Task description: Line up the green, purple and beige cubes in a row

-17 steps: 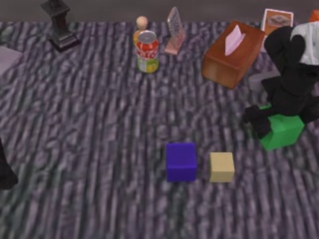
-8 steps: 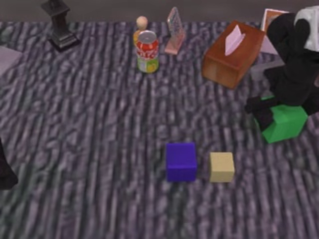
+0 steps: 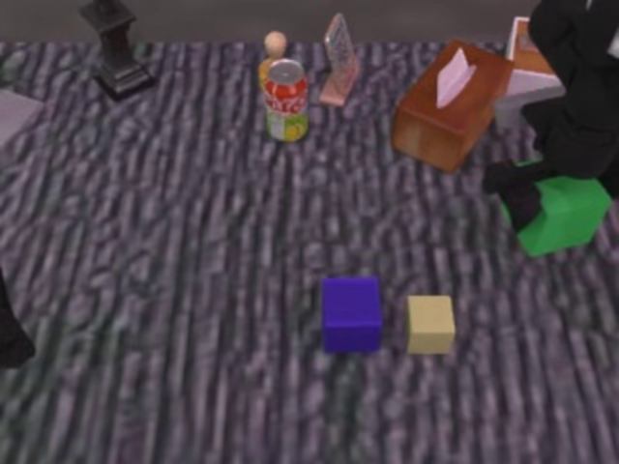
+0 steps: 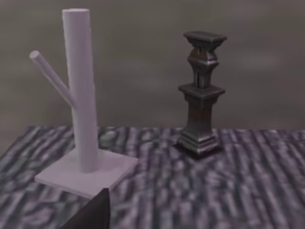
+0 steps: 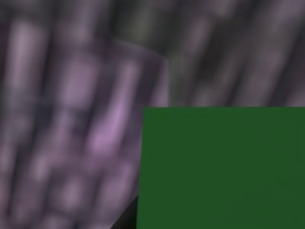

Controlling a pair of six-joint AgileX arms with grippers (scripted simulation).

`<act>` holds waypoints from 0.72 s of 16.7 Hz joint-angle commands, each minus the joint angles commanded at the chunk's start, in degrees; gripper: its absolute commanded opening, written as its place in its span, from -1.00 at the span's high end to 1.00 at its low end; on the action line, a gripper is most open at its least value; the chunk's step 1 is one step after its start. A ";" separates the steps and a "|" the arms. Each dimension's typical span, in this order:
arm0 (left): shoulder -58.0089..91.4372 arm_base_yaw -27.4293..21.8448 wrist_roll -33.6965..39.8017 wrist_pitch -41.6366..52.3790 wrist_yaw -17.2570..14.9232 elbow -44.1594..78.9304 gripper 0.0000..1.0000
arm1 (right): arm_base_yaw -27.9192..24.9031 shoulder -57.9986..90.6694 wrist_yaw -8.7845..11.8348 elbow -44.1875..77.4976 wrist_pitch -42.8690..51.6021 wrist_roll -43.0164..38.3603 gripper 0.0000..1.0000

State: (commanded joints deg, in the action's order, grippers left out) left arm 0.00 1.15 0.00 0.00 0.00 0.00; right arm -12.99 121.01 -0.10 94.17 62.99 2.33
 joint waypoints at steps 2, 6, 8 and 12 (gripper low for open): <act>0.00 0.00 0.00 0.00 0.00 0.00 -1.00 | -0.66 0.59 -0.01 0.78 0.49 -0.77 1.00; 0.00 0.00 0.00 0.00 0.00 0.00 -1.00 | -6.92 6.44 -0.10 9.61 5.45 -9.12 1.00; 0.00 0.00 0.00 0.00 0.00 0.00 -1.00 | -11.63 10.82 -0.17 17.55 9.28 -15.82 1.00; 0.00 0.00 0.00 0.00 0.00 0.00 -1.00 | -22.43 20.20 -0.25 36.55 17.81 -31.88 1.00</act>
State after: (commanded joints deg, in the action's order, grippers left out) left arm 0.00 1.15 0.00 0.00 0.00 0.00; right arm -35.42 141.21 -0.35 130.71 80.80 -29.55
